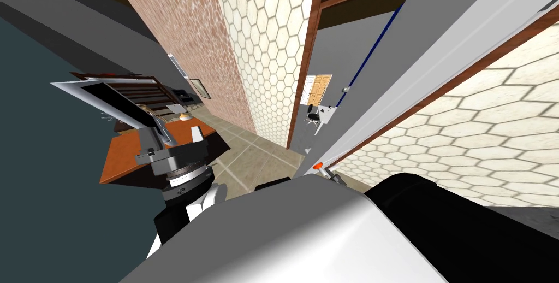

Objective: Pull the door open

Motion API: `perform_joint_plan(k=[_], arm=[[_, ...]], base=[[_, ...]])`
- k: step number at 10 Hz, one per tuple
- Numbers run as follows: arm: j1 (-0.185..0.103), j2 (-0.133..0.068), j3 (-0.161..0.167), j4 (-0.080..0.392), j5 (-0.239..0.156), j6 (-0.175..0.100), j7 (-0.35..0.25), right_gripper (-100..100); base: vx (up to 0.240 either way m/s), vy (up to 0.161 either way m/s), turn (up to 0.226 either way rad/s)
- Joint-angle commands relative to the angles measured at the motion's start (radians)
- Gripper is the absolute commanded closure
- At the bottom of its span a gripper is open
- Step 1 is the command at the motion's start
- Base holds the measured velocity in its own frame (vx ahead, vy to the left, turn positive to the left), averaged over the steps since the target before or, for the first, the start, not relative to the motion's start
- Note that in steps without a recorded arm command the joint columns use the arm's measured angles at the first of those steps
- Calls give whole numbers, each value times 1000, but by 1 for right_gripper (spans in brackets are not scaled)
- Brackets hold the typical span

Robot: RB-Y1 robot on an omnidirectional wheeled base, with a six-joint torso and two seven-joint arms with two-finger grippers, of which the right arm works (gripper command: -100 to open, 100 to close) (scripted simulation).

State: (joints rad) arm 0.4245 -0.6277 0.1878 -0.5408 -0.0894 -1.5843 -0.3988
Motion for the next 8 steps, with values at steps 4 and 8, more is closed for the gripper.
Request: perform_joint_plan(k=[4,8], arm=[[16,-2,3,24,1,-39,-1,100],[34,-2,13,29,-1,-26,5,100]], base=[[-44,-15,42],[160,32,85]])
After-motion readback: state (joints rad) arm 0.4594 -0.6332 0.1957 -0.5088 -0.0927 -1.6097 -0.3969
